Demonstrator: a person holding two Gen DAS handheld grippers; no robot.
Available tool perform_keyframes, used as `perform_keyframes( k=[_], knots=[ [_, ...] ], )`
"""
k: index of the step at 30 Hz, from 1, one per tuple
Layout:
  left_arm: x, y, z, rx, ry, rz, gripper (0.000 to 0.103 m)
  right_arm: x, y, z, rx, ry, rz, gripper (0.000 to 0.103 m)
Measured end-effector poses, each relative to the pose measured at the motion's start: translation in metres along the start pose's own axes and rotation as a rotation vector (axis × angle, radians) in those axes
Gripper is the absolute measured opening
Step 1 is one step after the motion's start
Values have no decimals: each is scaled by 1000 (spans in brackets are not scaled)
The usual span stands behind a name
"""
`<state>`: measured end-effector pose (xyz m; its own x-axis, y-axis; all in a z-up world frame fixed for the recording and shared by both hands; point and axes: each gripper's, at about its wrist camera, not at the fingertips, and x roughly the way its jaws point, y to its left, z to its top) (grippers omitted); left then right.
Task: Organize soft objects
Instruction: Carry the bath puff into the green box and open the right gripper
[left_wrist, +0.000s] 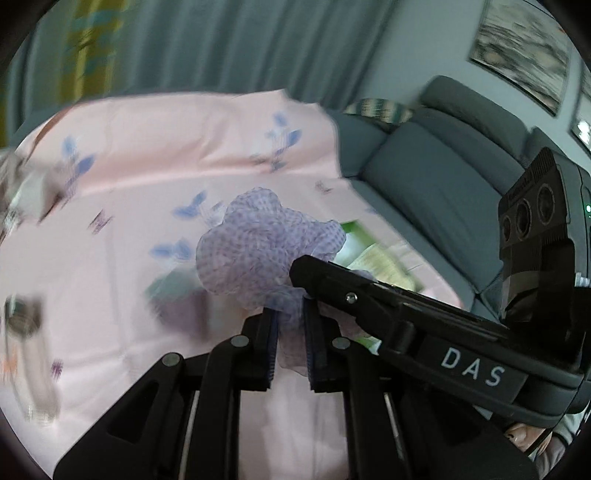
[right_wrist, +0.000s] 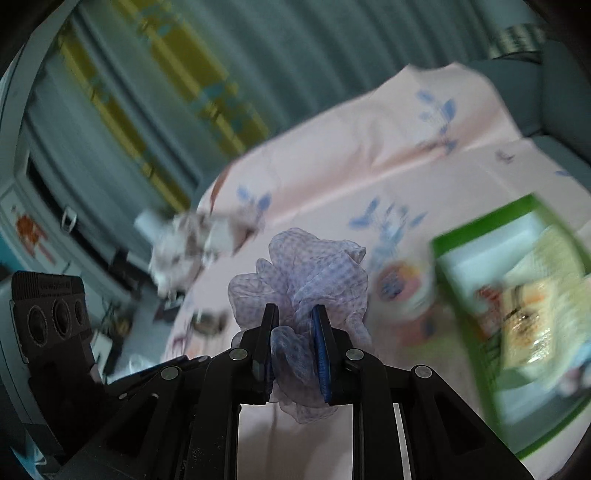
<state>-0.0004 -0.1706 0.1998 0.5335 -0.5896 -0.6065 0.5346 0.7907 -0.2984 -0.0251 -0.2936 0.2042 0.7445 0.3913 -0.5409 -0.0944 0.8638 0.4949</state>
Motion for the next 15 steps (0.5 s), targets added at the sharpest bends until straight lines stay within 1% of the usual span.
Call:
perform_keyframes(
  k=[3,6,8,12,15],
  knots=[
    [31,-29,21,66,-5,-48,8,-18,-25,22,12,-74,-74,21],
    [66,-46,31,94,37,-83,8,-25,-61,33,84,-120,-123,21],
    [92,-57,35,116,59,-92,8,-25,-85,37,133,-136,-139,21],
    [132,-67,38,117,115,-110,8,-21,-138,41,239,-151,-150,22],
    [157,-71,37,122,146,-103,9,-15,-164,38,302,-158,-166,22]
  ],
)
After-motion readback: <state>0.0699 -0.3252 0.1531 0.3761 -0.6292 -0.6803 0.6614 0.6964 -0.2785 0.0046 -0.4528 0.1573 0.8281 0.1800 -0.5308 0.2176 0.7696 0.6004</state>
